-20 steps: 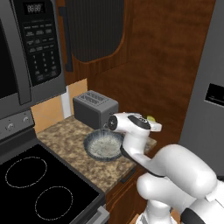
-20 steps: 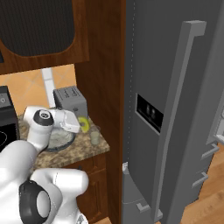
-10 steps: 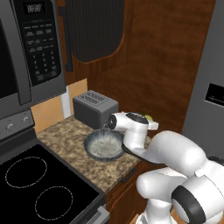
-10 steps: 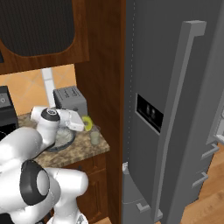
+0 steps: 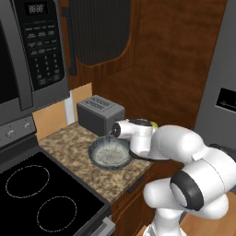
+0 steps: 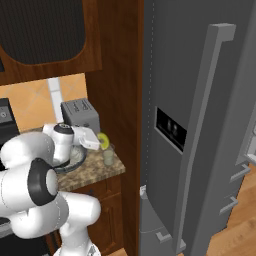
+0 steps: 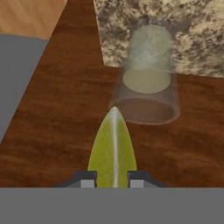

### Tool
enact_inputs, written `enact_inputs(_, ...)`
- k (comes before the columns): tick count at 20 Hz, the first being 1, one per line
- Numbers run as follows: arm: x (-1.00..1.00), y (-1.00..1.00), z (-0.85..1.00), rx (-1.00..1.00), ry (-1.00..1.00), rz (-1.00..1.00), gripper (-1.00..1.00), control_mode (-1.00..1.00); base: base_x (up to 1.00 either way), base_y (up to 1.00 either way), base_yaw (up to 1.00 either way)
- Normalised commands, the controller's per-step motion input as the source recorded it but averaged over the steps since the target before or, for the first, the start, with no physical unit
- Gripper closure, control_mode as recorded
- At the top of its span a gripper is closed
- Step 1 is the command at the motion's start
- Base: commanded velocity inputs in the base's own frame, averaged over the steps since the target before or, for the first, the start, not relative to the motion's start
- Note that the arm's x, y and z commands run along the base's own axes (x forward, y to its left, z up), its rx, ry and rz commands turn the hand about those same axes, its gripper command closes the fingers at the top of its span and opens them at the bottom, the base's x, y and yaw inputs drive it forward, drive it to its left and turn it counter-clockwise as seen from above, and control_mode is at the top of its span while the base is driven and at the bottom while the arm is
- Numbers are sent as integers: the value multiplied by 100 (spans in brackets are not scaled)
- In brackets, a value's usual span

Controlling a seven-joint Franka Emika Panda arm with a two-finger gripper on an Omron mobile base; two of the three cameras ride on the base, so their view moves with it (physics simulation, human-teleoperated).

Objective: Grab a lemon wedge from the fridge and one ice cube from the ice bowl, and put them in the glass of lemonade.

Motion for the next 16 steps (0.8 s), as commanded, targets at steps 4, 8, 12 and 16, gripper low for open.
enact_inputs(4, 21, 0, -20, -4, 0, 0, 100, -100, 0, 0, 0)
enact_inputs(8, 10, 0, -20, -4, 0, 0, 100, -100, 0, 0, 0)
enact_inputs(12, 2, 0, -16, -4, 0, 0, 100, -100, 0, 0, 0)
enact_inputs(16, -12, 0, -3, -4, -1, 0, 100, -100, 0, 0, 0)
